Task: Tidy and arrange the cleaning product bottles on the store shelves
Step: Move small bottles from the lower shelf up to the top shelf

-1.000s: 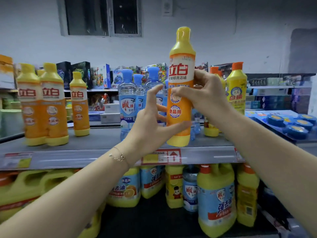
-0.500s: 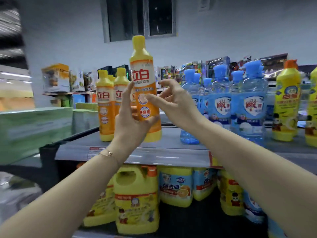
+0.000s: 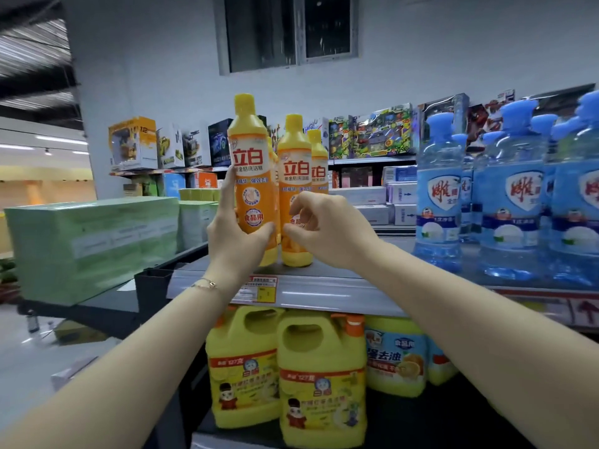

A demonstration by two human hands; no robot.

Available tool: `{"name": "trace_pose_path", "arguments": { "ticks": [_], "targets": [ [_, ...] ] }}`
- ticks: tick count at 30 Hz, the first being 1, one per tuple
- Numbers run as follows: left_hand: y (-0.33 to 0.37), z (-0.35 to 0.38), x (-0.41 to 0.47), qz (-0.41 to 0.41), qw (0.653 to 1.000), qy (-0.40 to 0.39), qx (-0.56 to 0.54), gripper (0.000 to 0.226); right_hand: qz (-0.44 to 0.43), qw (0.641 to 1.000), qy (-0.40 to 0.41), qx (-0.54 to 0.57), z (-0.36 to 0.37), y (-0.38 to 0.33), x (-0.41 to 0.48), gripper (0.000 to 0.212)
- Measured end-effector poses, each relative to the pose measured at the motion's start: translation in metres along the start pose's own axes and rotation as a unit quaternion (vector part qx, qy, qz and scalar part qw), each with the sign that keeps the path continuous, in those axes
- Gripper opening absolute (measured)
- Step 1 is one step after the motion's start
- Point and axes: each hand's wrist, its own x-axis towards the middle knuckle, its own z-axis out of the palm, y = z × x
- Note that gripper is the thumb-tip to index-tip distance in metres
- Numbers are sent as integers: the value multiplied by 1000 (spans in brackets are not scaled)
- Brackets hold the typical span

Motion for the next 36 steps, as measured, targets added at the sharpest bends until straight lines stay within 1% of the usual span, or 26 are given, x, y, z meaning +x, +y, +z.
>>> {"name": "trace_pose_path", "arguments": {
  "ticks": [3,7,10,13,15,17,19,21,24,26,29,32,36],
  "targets": [
    [-10,1,6,1,1000,-6,1,91,7,1000,7,2,7,2,3,23],
    [-21,9,4,4,999,-45,14,91,19,999,22,17,11,5,4,17],
    [-24,11,3,19,999,-44,26,89,19,999,21,15,13,5,1,16],
    [-27,9,4,25,997,-59,31,91,14,1000,13,-1,12,4,-4,18],
    [-28,9,1,25,996,-62,55,94,9,1000,11,-26,11,6,-10,20],
    [-26,9,-6,32,992,-41,111,95,-1,998,8,-59,10,7,-16,22],
    [-22,9,-16,71,986,-24,152,86,-15,994,0,-109,7,9,-23,23],
    [-17,9,-30,137,975,-19,171,68,-40,984,6,-173,4,10,-31,23],
    [-5,10,-51,243,950,-31,195,40,-103,967,47,-230,-5,10,-45,21],
    [4,12,-69,291,937,-56,185,27,-128,957,82,-248,-13,10,-61,19],
    [10,17,-99,313,929,-121,158,17,-149,948,103,-261,-18,10,-101,17],
    [5,29,-131,318,915,-198,151,16,-155,948,86,-264,-14,15,-149,17],
    [-1,58,-166,288,898,-290,165,20,-107,957,35,-268,-13,38,-204,19]
  ]
}}
